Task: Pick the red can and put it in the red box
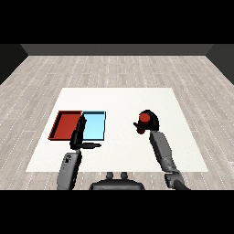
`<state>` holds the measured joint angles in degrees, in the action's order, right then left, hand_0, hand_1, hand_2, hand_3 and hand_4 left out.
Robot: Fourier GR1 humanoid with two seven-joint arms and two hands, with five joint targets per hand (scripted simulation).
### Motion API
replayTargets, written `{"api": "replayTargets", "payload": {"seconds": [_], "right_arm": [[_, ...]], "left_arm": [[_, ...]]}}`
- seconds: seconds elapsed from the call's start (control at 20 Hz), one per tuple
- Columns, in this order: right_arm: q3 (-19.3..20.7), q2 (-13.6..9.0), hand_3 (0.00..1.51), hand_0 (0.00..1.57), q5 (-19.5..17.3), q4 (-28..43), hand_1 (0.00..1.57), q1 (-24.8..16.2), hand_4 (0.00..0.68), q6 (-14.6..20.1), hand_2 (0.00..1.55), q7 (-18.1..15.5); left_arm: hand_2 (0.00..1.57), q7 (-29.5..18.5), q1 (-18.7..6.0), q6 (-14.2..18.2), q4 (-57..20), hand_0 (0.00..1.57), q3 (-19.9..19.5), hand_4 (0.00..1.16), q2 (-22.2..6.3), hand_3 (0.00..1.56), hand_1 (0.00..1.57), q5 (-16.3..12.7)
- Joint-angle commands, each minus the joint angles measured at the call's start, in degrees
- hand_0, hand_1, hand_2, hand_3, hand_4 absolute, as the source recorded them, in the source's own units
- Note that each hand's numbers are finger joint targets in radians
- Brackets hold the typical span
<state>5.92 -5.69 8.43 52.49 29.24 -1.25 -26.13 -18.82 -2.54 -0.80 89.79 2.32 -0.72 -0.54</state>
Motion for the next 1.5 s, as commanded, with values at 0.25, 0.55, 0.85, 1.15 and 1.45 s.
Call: {"api": "replayTargets", "payload": {"seconds": [0.25, 0.55, 0.85, 1.15, 1.45], "right_arm": [[-2.9, 3.2, 1.42, 1.42, 0.0, 11.2, 1.42, -3.0, 0.662, 2.2, 1.44, 4.5], [-18.9, 5.6, 1.42, 1.42, 3.6, 16.5, 1.42, -5.8, 0.662, 16.7, 1.44, 4.8], [-23.8, 5.7, 1.39, 1.41, 4.1, 18.7, 1.41, -5.3, 0.639, 20.0, 1.41, 5.0], [-25.4, 5.7, 1.4, 1.39, 4.4, 20.1, 1.39, -0.6, 0.611, 21.5, 1.41, 9.3], [-31.3, 5.7, 1.4, 1.41, 6.8, 22.1, 1.41, -4.1, 0.617, 25.4, 1.43, 5.9]], "left_arm": [[0.0, 5.5, -4.2, 5.3, -1.4, 0.0, 10.0, 0.0, 0.7, 0.0, 0.0, -1.7], [0.0, 8.8, -5.9, 9.1, -0.1, 0.0, 15.5, 0.0, 0.7, 0.0, 0.0, -3.0], [0.0, 8.7, -9.3, 12.3, -2.0, 0.0, 19.8, 0.0, 0.7, 0.0, 0.0, -4.4], [0.0, 8.2, -11.2, 13.9, -5.0, 0.0, 21.9, 0.0, 0.7, 0.0, 0.0, -4.9], [0.0, 4.9, -12.0, 16.0, -10.9, 0.0, 24.4, 0.0, 0.7, 0.0, 0.0, -6.3]]}}
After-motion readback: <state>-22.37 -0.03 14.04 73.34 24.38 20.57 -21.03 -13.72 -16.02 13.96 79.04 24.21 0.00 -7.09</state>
